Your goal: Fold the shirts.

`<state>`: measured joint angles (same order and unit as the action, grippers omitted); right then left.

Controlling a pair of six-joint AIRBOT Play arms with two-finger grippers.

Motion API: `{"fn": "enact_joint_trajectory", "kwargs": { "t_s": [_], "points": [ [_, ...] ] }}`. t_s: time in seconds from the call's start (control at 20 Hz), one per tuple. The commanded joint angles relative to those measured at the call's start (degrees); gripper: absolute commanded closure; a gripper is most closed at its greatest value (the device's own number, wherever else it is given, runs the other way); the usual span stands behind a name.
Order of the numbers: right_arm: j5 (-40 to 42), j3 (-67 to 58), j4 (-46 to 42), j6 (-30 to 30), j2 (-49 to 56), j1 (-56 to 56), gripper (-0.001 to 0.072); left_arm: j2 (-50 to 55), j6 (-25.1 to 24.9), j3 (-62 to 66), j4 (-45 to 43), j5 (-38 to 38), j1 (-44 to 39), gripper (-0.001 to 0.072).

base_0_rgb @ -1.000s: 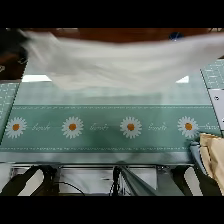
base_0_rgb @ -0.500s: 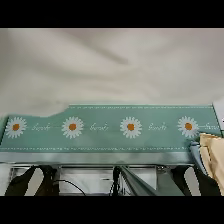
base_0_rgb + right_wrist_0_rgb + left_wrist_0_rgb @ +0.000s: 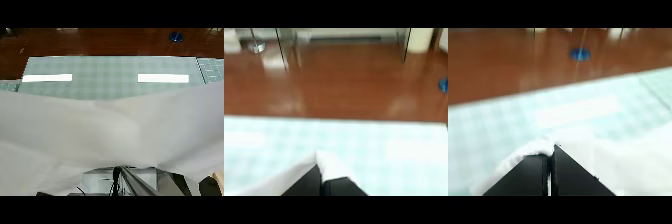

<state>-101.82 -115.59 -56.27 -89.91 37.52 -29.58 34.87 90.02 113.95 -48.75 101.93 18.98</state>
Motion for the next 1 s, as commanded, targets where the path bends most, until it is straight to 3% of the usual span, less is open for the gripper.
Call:
{"fn": "enact_joint_trajectory", "kwargs": {
  "t_s": [0.0,0.15,0.3,0.45,0.65,0.95],
  "points": [
    [-4.5,17.3,-12.3,2.3,-3.5,6.3,0.0691,-5.0,-4.7,-24.0,-1.0,3.5,-0.7,0.0686],
    [0.0,38.8,-15.1,4.3,-3.9,9.2,0.0691,-6.9,-9.3,-47.4,-0.5,-5.2,-0.8,0.0687],
    [19.0,45.1,-14.8,5.2,3.4,12.0,0.0691,-1.3,-15.3,-57.6,1.2,-21.9,-3.9,0.0687],
    [32.5,42.2,-14.7,6.6,16.7,15.3,0.0691,11.3,-20.4,-54.7,1.2,-33.1,-9.2,0.0686],
    [40.5,38.6,-14.7,8.1,32.5,18.7,0.069,31.2,-24.5,-46.6,1.2,-36.2,-13.0,0.0685],
    [56.6,38.3,-17.0,9.0,42.1,19.1,0.069,48.2,-25.1,-36.9,1.2,-46.6,-13.9,0.0685]
  ]
}}
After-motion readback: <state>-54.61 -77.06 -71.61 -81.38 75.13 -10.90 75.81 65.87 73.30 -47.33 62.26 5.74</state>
